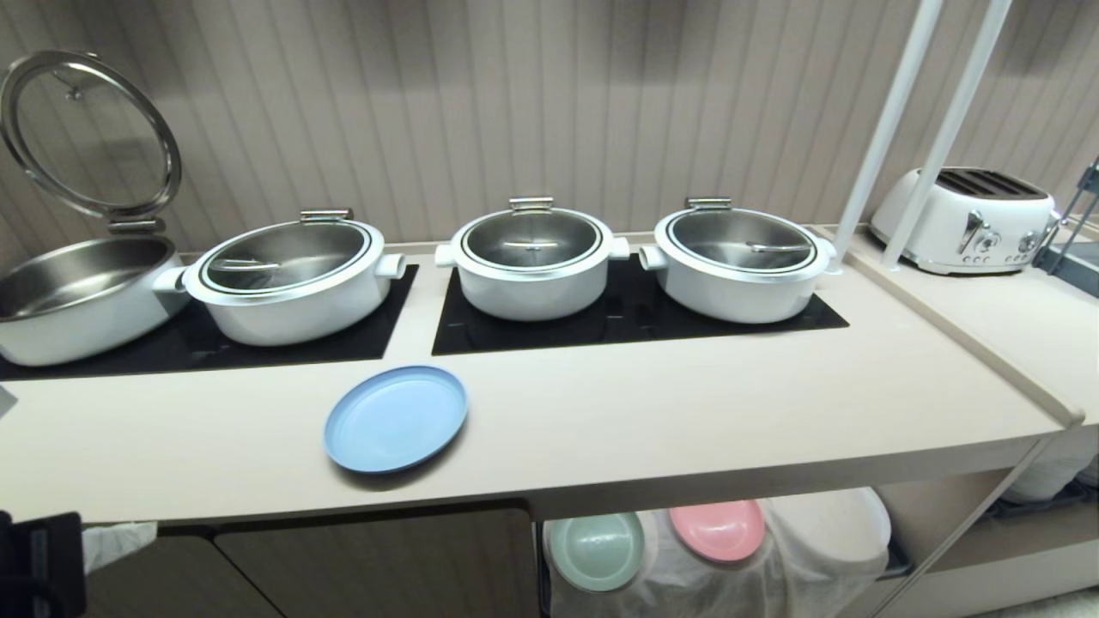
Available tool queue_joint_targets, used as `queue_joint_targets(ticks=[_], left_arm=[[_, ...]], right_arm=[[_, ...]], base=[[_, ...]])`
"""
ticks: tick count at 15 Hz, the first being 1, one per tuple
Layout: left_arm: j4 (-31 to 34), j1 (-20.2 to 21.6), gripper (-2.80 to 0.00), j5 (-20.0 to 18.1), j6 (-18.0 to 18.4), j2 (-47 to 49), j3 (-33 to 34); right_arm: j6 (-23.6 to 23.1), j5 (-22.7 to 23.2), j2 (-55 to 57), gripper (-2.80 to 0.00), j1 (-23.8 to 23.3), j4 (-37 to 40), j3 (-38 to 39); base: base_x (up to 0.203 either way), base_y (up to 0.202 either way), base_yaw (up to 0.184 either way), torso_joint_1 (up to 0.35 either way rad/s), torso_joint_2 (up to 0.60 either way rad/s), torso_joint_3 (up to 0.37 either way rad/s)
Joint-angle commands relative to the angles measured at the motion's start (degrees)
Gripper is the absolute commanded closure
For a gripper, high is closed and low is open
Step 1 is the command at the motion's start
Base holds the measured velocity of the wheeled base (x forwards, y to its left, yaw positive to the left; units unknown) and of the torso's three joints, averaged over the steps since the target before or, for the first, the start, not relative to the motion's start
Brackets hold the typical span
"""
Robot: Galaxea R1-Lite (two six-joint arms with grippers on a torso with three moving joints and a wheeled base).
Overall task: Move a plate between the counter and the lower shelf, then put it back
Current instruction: Pick up the plate
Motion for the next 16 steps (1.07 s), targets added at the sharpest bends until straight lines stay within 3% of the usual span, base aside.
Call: queue_joint_targets(ticks=[1,11,16], left_arm=[[0.4,0.0,0.0,-1.2,-1.0,6.5,-1.9],[0.2,-0.4,0.0,-2.6,-1.1,27.8,-10.8],[-4.5,-1.3,0.0,-2.3,-1.1,35.2,-14.1]], right_arm=[[0.0,0.0,0.0,0.0,0.0,0.0,0.0],[0.0,0.0,0.0,0.0,0.0,0.0,0.0],[0.0,0.0,0.0,0.0,0.0,0.0,0.0]], base=[[0.0,0.0,0.0,0.0,0.0,0.0],[0.0,0.0,0.0,0.0,0.0,0.0],[0.0,0.0,0.0,0.0,0.0,0.0]])
